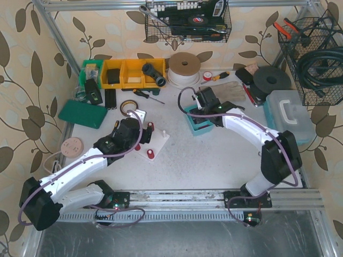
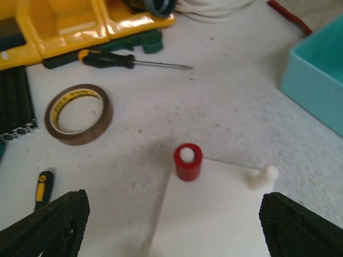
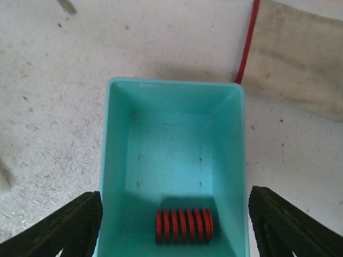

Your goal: Install the large spring

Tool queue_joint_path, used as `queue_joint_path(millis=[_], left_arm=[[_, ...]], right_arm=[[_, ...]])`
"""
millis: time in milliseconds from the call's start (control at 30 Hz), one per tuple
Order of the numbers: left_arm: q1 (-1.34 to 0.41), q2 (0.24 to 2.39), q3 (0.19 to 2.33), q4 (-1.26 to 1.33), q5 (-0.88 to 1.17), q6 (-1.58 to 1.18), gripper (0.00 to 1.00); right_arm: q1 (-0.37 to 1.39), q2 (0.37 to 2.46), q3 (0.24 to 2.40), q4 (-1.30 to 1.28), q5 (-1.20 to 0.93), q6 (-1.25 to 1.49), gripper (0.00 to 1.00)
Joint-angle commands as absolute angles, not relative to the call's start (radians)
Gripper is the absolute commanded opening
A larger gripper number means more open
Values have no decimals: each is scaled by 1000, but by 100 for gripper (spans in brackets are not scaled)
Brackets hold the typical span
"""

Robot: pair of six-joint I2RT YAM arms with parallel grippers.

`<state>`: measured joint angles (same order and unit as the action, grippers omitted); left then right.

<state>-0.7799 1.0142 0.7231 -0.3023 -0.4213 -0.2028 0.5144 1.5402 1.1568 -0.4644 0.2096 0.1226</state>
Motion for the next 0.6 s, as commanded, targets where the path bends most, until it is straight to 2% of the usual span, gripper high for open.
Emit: queue_joint_path(millis=[0,233,567], left_arm=[[-735,1019,697,-175,-421,-213,89],[-735,1016,673,-180,-336,-285,88],[-735,949,697,-317,-419,-304,88]], right_arm=[[485,1641,1234,-552,160,73,75],[432,1729,1279,-605,-5,24,68],[431,1804,1330,-632,-43,0,67]])
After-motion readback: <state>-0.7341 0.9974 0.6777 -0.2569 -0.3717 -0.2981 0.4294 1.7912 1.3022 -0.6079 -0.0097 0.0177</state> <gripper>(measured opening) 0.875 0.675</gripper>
